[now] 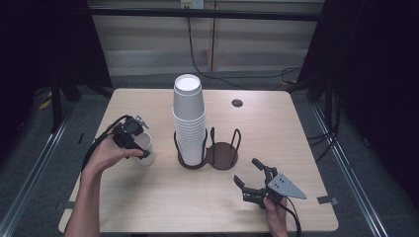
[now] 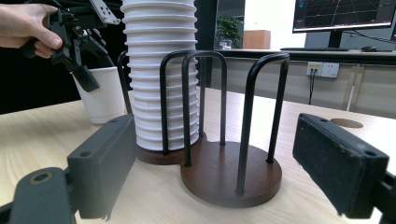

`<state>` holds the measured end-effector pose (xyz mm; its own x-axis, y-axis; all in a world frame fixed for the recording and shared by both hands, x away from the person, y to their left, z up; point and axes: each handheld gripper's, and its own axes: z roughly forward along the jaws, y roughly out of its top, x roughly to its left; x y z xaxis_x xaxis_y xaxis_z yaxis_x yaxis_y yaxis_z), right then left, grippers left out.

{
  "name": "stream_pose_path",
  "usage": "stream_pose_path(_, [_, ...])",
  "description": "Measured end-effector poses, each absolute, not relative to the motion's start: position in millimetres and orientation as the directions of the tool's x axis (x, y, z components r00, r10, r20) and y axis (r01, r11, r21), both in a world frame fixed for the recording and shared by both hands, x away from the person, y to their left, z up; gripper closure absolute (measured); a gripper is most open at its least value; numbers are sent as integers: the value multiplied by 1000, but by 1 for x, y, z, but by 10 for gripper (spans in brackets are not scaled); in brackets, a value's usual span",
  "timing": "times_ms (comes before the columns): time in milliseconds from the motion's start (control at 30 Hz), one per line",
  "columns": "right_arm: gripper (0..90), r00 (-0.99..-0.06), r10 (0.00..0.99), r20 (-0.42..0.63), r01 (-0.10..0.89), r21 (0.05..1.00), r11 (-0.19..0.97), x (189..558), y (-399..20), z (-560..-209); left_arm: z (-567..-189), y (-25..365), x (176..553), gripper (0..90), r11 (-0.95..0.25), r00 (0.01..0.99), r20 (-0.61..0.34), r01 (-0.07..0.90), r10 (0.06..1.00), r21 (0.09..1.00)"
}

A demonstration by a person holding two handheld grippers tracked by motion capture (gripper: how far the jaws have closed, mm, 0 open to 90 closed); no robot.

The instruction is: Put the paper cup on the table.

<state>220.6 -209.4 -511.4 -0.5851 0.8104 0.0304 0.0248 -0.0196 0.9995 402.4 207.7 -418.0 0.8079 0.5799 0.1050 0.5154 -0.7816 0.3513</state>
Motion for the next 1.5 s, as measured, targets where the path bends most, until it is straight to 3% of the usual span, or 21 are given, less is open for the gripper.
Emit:
stream_pose_path(500, [134, -585, 811, 30, 24, 1000, -19, 220, -209, -511, -433, 205, 401, 66, -798, 819, 110, 504, 563, 331])
stream_pose_path(1000, [134, -585, 810, 29, 22, 1000, -19, 220, -209, -512, -454, 224, 396, 35, -744, 818, 21, 512, 575, 430])
stream_pose_path(1100, [133, -585, 810, 29, 22, 1000, -19, 220, -209, -512, -456, 230, 394, 57, -732, 810, 8, 526, 587, 434])
stream_pose_path(1167, [134, -585, 810, 29, 22, 1000, -19, 220, -209, -512, -455, 233, 390, 176, -728, 808, 17, 522, 589, 445])
stream_pose_path(1500, [134, -585, 810, 28, 21, 1000, -19, 220, -209, -512, -454, 254, 379, 161, -655, 792, -50, 536, 608, 532])
